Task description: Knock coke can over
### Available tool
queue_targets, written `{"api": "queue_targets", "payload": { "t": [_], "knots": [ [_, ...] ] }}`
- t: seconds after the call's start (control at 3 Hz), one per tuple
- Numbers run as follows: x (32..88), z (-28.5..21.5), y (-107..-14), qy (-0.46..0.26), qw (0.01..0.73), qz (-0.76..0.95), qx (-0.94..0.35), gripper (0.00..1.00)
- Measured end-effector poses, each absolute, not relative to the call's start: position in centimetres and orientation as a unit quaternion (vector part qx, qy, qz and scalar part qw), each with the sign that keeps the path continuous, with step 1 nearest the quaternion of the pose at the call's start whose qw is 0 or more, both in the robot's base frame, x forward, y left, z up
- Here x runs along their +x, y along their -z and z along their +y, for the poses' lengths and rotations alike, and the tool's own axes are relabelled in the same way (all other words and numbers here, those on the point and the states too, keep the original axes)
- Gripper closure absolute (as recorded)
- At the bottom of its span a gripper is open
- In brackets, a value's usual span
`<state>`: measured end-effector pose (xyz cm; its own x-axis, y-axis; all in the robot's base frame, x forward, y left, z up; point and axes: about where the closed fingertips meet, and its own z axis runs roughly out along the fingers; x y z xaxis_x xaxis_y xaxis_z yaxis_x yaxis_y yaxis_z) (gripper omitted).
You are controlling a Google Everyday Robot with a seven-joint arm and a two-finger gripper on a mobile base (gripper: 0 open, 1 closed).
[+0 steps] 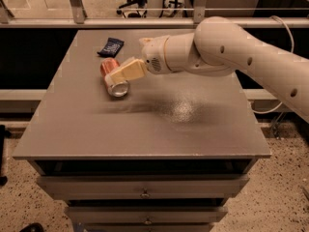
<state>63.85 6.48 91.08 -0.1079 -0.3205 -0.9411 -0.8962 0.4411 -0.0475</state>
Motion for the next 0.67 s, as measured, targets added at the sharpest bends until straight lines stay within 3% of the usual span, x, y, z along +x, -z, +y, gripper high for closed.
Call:
{"api": "queue_targets", "payload": {
  "t": [0.67],
  "knots": [
    [62.0, 0.0, -90.2, -0.268, 0.486, 0.688, -0.468, 0.00]
  ]
}}
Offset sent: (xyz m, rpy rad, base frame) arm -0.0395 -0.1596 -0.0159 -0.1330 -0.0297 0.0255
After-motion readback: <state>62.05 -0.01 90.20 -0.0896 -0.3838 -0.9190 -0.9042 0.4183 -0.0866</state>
